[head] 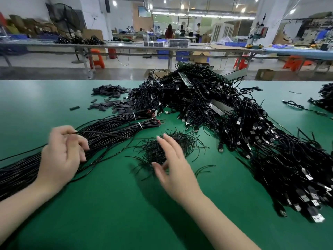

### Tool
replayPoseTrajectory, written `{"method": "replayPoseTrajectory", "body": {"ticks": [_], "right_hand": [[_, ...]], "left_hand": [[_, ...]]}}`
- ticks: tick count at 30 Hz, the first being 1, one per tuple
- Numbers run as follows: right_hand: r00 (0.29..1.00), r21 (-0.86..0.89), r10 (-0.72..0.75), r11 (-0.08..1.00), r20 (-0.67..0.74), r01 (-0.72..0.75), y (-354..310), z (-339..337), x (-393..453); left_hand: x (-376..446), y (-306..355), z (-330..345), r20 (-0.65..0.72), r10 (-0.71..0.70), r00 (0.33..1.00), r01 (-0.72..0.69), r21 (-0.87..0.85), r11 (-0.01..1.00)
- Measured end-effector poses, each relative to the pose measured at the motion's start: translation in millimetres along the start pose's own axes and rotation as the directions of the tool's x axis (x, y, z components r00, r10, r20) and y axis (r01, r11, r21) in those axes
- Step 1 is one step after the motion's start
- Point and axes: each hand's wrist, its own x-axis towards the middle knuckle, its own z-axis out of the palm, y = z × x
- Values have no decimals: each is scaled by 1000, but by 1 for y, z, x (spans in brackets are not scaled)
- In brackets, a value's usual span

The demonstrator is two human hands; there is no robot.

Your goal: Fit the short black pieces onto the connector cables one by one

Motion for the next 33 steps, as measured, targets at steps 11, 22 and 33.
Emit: {"method": "replayPoseTrajectory", "body": {"ticks": [11,22,33], "right_hand": [[916,-167,-365,905,164,391,-108,-32,112],[969,154,-7,987,-248,46,-90,-150,115],[900,-595,-47,765,-433,-246,2,-253,14]], "left_hand": [[-42,-28,-43,268,-157,950,95,232,968],[-43,-48,-65,356,-200,913,45,398,916],[12,6,-32,301,-472,829,548,-264,794]]}}
